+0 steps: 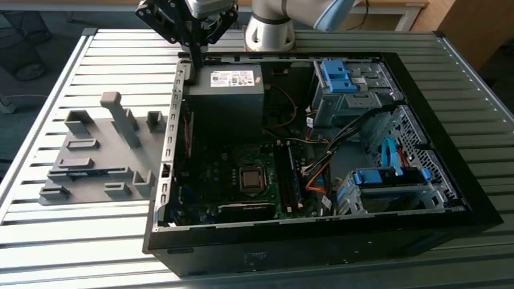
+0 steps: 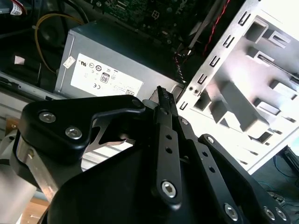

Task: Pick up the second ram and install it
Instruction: 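Reach for the second ram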

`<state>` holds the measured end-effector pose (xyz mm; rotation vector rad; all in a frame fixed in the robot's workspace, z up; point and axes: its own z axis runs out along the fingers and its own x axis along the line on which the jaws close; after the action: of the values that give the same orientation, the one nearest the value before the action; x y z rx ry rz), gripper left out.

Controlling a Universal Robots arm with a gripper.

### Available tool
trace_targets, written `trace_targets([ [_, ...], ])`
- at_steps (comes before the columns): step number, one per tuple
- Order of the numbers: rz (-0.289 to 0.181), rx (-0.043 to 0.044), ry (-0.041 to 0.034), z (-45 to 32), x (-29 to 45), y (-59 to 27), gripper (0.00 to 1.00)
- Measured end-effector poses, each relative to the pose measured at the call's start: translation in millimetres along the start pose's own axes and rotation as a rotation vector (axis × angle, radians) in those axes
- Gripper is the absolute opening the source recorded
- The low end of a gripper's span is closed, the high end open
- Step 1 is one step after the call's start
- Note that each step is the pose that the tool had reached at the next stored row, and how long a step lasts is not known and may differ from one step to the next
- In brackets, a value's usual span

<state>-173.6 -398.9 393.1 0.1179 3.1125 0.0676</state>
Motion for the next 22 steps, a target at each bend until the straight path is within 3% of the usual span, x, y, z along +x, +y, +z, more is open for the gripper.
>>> trace_targets([
  [7, 0.0, 0.0, 0.0, 0.0, 1.1, -0.1, 0.11],
  [22, 0.0, 0.0, 0.0, -0.3, 11.1, -0.8, 0.11],
])
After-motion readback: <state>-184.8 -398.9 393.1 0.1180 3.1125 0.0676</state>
